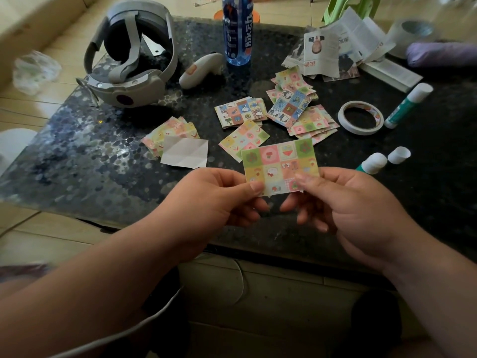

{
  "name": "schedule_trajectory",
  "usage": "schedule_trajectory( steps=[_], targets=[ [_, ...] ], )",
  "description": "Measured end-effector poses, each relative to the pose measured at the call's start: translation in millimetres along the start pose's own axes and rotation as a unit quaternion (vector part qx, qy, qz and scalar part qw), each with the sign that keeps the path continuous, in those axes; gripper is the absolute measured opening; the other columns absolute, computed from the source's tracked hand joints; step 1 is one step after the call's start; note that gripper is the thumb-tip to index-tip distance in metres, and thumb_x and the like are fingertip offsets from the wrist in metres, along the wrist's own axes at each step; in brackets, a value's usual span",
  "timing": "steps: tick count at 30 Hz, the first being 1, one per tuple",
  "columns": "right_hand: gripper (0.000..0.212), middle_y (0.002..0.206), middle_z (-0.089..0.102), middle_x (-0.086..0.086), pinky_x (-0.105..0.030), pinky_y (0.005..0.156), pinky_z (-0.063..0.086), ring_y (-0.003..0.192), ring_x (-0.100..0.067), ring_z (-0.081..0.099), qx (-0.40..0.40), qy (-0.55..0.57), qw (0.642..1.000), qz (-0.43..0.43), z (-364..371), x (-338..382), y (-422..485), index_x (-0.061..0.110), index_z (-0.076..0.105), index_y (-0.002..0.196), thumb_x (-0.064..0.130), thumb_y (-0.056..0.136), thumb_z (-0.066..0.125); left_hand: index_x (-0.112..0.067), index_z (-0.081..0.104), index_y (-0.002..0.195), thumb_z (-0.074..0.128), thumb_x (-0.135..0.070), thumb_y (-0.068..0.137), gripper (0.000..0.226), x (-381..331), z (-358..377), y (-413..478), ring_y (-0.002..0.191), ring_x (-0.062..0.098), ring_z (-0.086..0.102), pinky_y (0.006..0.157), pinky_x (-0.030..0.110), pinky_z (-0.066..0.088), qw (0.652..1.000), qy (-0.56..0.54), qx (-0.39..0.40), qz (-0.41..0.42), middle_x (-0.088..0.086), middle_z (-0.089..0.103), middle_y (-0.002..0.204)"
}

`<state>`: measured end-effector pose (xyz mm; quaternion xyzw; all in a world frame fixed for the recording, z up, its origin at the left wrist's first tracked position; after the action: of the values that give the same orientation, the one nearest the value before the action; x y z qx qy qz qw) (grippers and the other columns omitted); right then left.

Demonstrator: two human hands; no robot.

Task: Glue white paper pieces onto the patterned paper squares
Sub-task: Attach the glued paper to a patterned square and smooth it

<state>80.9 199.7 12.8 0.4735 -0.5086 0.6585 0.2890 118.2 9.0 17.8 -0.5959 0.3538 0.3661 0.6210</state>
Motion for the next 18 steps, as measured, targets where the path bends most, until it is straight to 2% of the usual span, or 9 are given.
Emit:
schedule_trajectory(
  steps=[3, 6, 12, 18],
  targets=[
    [0.020, 0.077, 0.075, -0.015, -0.017, 0.041, 0.036, 0.054, -0.014, 0.056, 0.019, -0.019, 1.000, -0.011, -1, 1, -1, 0.011, 0.077, 0.079, 0.029, 0.081, 0.069, -0.004, 0.070, 0.084, 0.066, -0.015, 0.093, 0.015, -1, 0, 0, 0.068, 0.020, 0.065, 0.066, 0.029, 0.057, 1.000, -0.011, 0.011, -0.004, 0.012, 0.073, 0.079],
    [0.020, 0.074, 0.075, -0.014, -0.016, 0.042, 0.037, 0.052, -0.013, 0.054, 0.014, -0.025, 1.000, -0.013, -3, 2, 0, 0.013, 0.077, 0.072, 0.030, 0.079, 0.071, -0.004, 0.069, 0.081, 0.070, -0.020, 0.086, 0.017, -1, 1, -2, 0.068, 0.019, 0.065, 0.066, 0.029, 0.057, 0.999, 0.002, 0.031, -0.010, 0.012, 0.073, 0.078],
    [0.018, 0.073, 0.074, -0.014, -0.017, 0.042, 0.033, 0.051, -0.012, 0.054, 0.027, -0.003, 1.000, 0.000, -5, 6, -3, 0.010, 0.075, 0.071, 0.028, 0.075, 0.072, -0.004, 0.071, 0.075, 0.073, -0.022, 0.080, 0.019, -6, -3, -3, 0.066, 0.019, 0.066, 0.065, 0.026, 0.057, 0.999, 0.022, 0.042, -0.006, 0.013, 0.073, 0.077],
    [0.018, 0.074, 0.073, -0.017, -0.017, 0.040, 0.033, 0.051, -0.013, 0.053, 0.007, 0.022, 1.000, 0.009, -10, 10, -2, 0.005, 0.070, 0.074, 0.022, 0.073, 0.072, 0.000, 0.071, 0.079, 0.071, -0.021, 0.078, 0.020, -11, -8, -4, 0.068, 0.017, 0.067, 0.067, 0.025, 0.058, 0.998, 0.017, 0.058, -0.003, 0.013, 0.075, 0.080]
  ],
)
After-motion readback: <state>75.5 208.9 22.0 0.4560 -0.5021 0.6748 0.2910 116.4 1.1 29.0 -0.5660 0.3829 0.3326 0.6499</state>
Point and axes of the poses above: each hand's wrist, its own y-axis towards the middle knuckle, its own z-axis out of the palm, x = y × z, the point moved 2 cm from there along y, towards the middle knuckle
